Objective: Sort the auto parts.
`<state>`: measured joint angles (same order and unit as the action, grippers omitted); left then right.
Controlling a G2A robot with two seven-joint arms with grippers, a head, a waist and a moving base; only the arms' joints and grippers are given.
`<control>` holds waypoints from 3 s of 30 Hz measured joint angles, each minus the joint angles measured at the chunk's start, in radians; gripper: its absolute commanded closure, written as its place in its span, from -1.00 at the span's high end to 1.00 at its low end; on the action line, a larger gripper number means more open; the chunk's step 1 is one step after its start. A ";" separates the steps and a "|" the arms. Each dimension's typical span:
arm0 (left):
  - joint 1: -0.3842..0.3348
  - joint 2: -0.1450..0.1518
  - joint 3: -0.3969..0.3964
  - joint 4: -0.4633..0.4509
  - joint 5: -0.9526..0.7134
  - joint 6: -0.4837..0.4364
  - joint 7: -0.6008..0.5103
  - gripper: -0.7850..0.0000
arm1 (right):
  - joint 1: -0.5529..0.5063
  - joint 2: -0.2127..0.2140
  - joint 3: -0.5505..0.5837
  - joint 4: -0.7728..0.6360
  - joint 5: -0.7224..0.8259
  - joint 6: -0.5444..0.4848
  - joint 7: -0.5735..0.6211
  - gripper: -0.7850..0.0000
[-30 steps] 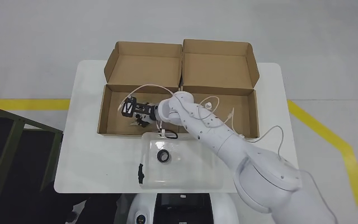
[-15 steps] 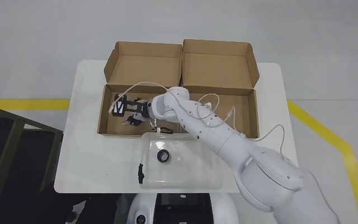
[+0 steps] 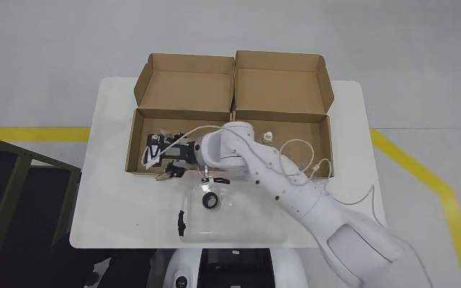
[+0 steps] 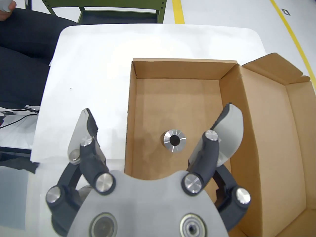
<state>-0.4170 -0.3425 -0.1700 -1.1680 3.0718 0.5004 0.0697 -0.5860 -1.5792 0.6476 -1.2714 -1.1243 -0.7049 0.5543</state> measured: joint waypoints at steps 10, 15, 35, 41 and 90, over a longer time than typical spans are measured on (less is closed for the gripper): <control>0.000 0.000 0.000 0.000 0.000 0.000 0.000 1.00 | -0.300 0.119 0.205 -0.419 -0.022 -0.130 0.239 0.97; 0.000 0.000 0.000 0.000 0.000 0.000 0.000 1.00 | -0.433 0.161 0.279 -0.559 -0.026 -0.183 0.304 1.00; 0.000 0.000 0.000 0.000 0.000 0.000 0.000 1.00 | -0.646 0.238 0.326 -0.667 -0.181 -0.261 0.260 0.98; 0.000 0.000 0.000 0.000 0.000 0.000 0.000 1.00 | -0.628 0.245 0.301 -0.611 -0.247 -0.249 0.191 0.93; 0.000 0.000 0.000 0.000 0.000 0.000 0.000 1.00 | -0.511 0.268 0.241 -0.418 -0.199 -0.169 -0.026 -1.00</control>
<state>-0.4170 -0.3425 -0.1700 -1.1680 3.0718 0.5004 0.0697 -1.0974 -1.3116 0.8885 -1.6898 -1.3231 -0.8736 0.5280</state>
